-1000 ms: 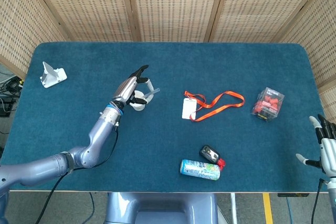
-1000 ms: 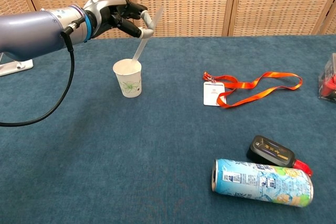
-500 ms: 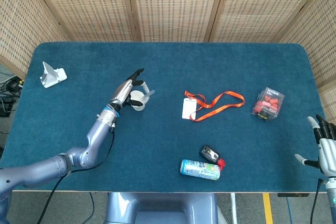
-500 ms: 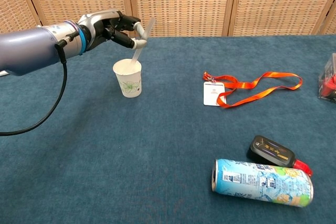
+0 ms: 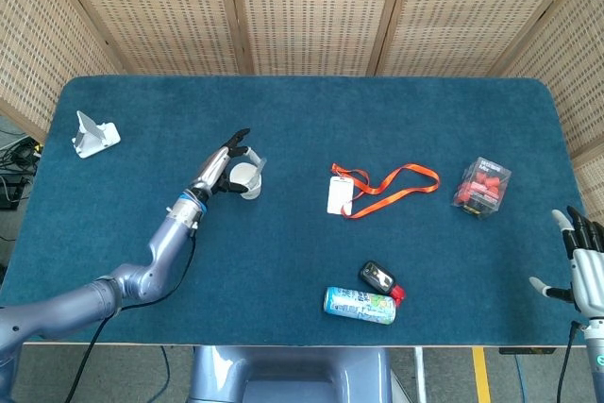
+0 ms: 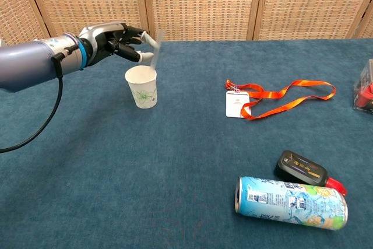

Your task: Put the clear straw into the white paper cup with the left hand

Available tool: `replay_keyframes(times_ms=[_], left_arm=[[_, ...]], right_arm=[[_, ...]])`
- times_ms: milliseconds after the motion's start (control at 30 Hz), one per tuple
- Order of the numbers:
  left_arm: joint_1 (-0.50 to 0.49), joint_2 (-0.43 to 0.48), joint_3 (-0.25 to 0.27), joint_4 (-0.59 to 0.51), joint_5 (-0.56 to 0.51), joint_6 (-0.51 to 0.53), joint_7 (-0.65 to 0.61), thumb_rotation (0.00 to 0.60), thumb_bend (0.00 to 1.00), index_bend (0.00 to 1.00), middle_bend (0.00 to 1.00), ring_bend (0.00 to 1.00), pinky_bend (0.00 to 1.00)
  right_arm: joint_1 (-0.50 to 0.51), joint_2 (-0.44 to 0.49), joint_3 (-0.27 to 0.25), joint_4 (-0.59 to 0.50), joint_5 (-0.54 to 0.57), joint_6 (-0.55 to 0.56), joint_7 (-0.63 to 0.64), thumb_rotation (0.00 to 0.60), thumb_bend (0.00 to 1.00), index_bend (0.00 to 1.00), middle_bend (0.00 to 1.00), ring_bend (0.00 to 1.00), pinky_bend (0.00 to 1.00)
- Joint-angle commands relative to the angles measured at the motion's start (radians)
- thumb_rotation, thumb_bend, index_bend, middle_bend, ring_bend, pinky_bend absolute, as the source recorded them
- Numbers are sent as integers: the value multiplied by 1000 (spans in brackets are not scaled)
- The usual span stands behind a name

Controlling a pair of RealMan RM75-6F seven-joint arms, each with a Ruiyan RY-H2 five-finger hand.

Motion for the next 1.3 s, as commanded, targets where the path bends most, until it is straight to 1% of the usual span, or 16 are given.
replay_keyframes(times_ms=[33,100,267,367,533,633,767,833,867,933,1000,1167,1200,1233,1267,1300], left_arm=[[6,6,1,2,9,-4,-13,600,315,183,0,0,0],[10,10,0,0,16,-3,-24,600,293,126,0,0,0],[21,20,-3,-10,35,8,-50,600,290,102,0,0,0],[35,33,-3,-27,55,32,-63,600,289,101,0,0,0],[77,72,-6,-77,92,113,-78,600,289,101,0,0,0],[114,102,4,-107,129,197,-49,600,290,101,0,0,0],[170,150,35,-149,178,311,28,600,289,90,0,0,0],[201,185,68,-168,210,363,105,600,290,84,0,0,0],[217,209,91,-178,227,387,167,600,290,73,0,0,0],[236,234,116,-197,239,412,241,600,290,34,0,0,0],[271,264,149,-225,255,465,352,600,289,0,0,0,0],[351,313,197,-317,253,558,475,600,290,0,0,0,0],[375,329,212,-340,251,579,502,600,290,0,0,0,0],[415,352,244,-364,254,616,549,600,290,0,0,0,0],[444,371,263,-394,253,643,587,600,286,0,0,0,0],[460,382,275,-409,252,656,608,600,270,0,0,0,0]], right_arm=[[0,0,0,-1,-1,1,2,600,41,42,0,0,0],[-1,0,0,0,-3,3,2,600,41,42,0,0,0],[-2,-1,0,-3,-7,9,1,600,41,42,0,0,0],[-3,0,0,-5,-10,11,0,600,41,42,0,0,0],[-5,1,1,-7,-16,20,2,600,40,41,0,0,0],[-6,0,1,-7,-21,27,1,600,41,42,0,0,0],[-7,-1,1,-8,-25,34,-3,600,40,41,0,0,0],[-8,-3,1,-8,-26,38,-9,600,41,41,0,0,0],[-9,-4,1,-8,-27,39,-13,600,41,41,0,0,0],[-9,-5,0,-10,-28,41,-20,600,40,41,0,0,0],[-10,-8,-2,-12,-31,45,-35,600,40,41,0,0,0],[-12,-10,-5,-23,-39,56,-62,600,40,38,0,0,0],[-13,-11,-7,-26,-41,59,-69,600,40,37,0,0,0],[-14,-12,-9,-27,-46,65,-88,600,41,36,0,0,0],[-15,-14,-10,-28,-45,69,-111,600,41,34,0,0,0],[-15,-16,-11,-29,-44,71,-127,600,41,30,0,0,0]])
